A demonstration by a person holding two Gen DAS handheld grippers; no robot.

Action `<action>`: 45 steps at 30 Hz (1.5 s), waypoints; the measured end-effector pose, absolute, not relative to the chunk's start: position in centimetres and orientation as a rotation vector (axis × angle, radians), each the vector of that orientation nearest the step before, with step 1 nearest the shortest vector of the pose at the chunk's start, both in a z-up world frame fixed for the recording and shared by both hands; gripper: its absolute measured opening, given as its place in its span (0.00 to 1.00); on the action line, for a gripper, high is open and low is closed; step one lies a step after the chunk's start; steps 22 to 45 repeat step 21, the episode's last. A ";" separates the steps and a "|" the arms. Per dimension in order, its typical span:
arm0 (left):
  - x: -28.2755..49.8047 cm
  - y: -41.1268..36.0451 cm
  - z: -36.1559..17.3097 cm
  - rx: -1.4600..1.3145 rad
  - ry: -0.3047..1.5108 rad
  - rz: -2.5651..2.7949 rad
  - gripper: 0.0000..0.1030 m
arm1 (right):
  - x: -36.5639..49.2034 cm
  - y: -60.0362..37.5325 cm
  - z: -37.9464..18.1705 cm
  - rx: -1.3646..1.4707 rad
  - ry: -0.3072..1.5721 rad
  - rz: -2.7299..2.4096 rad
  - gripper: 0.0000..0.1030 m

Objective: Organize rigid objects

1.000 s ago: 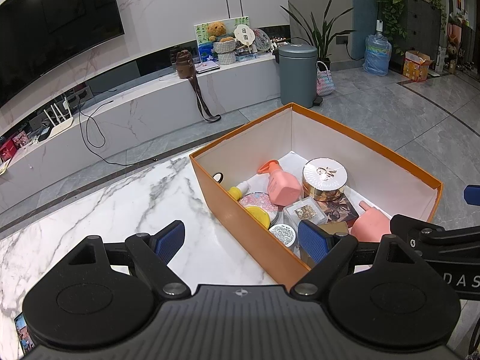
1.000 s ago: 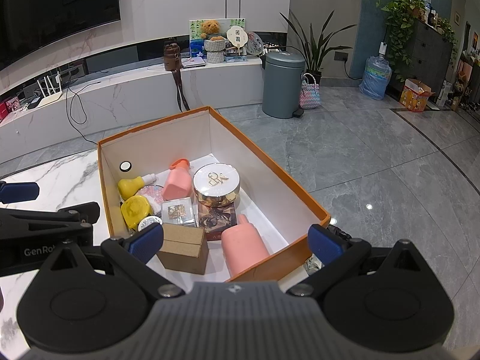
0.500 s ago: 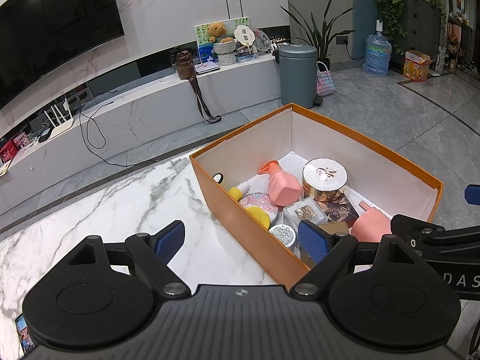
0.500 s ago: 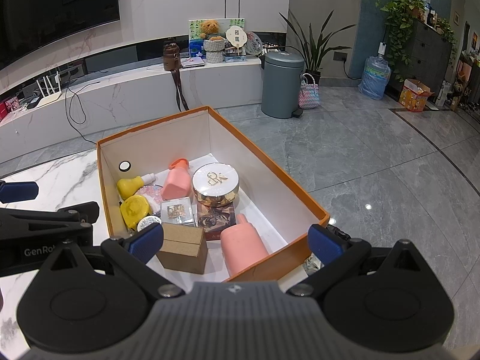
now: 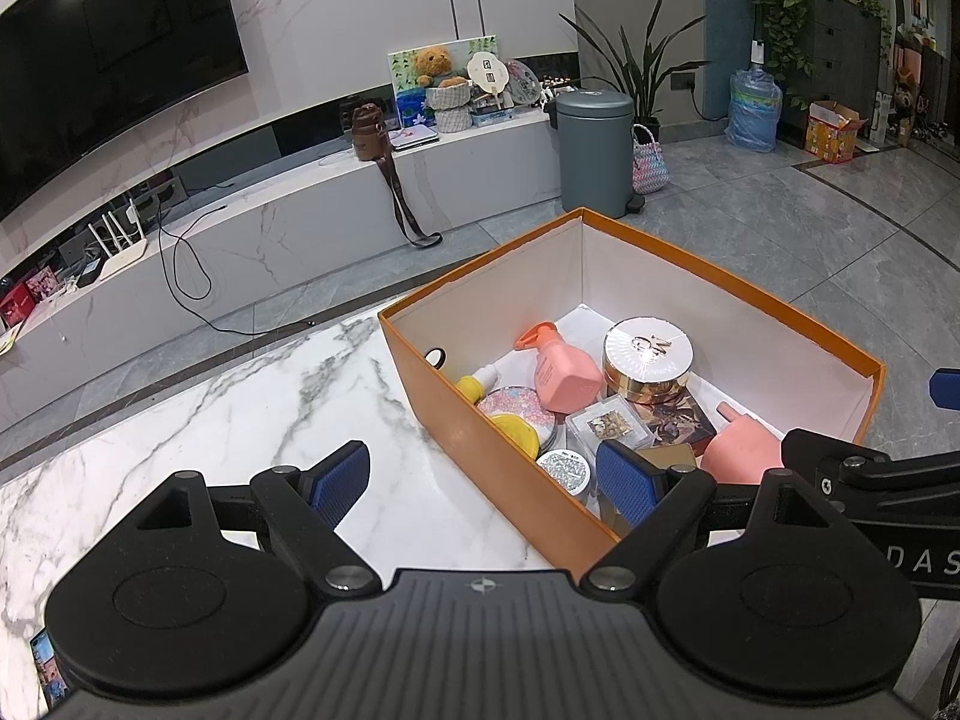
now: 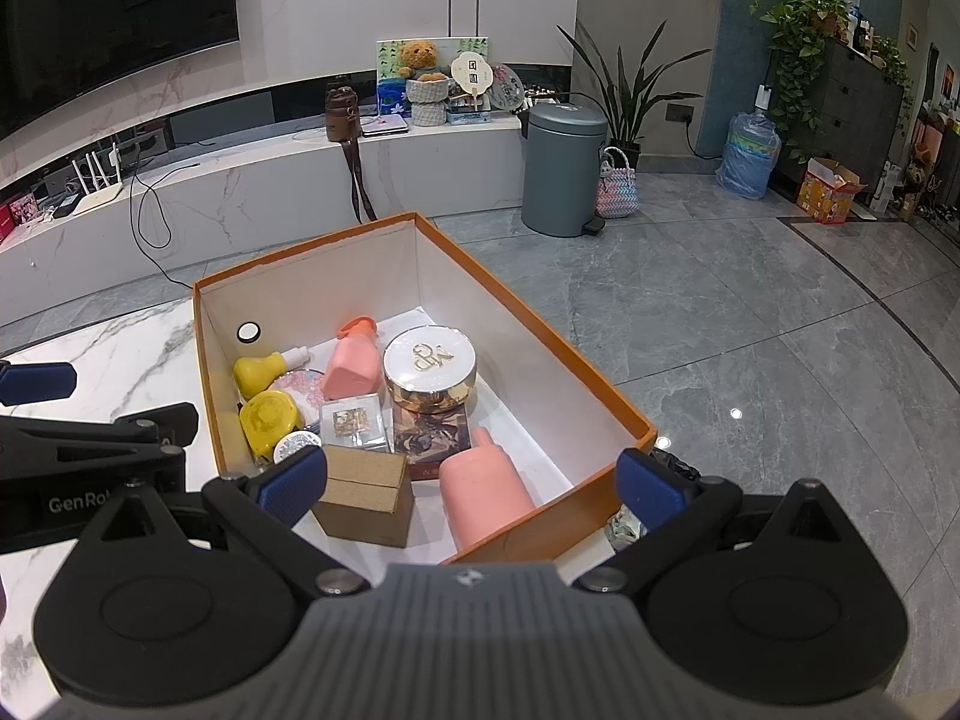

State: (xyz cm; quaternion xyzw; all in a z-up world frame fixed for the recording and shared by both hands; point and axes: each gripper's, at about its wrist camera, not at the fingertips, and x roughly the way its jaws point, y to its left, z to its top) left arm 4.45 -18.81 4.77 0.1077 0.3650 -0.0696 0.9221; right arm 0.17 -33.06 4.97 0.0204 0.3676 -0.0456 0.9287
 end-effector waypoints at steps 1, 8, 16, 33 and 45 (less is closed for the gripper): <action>4.5 -18.8 4.8 0.221 0.750 -0.143 0.97 | 0.2 -33.1 5.0 0.043 0.753 -0.093 0.97; 4.5 -18.8 4.8 0.221 0.749 -0.143 0.97 | 0.1 -33.1 5.0 0.041 0.753 -0.095 0.97; 4.5 -18.8 4.8 0.218 0.754 -0.145 0.97 | -0.1 -33.5 4.8 0.039 0.754 -0.103 0.98; 4.6 -18.8 4.9 0.201 0.759 -0.159 0.97 | -0.3 -33.6 4.8 0.037 0.756 -0.113 0.97; 4.6 -18.8 4.9 0.201 0.759 -0.159 0.97 | -0.3 -33.6 4.8 0.037 0.756 -0.113 0.97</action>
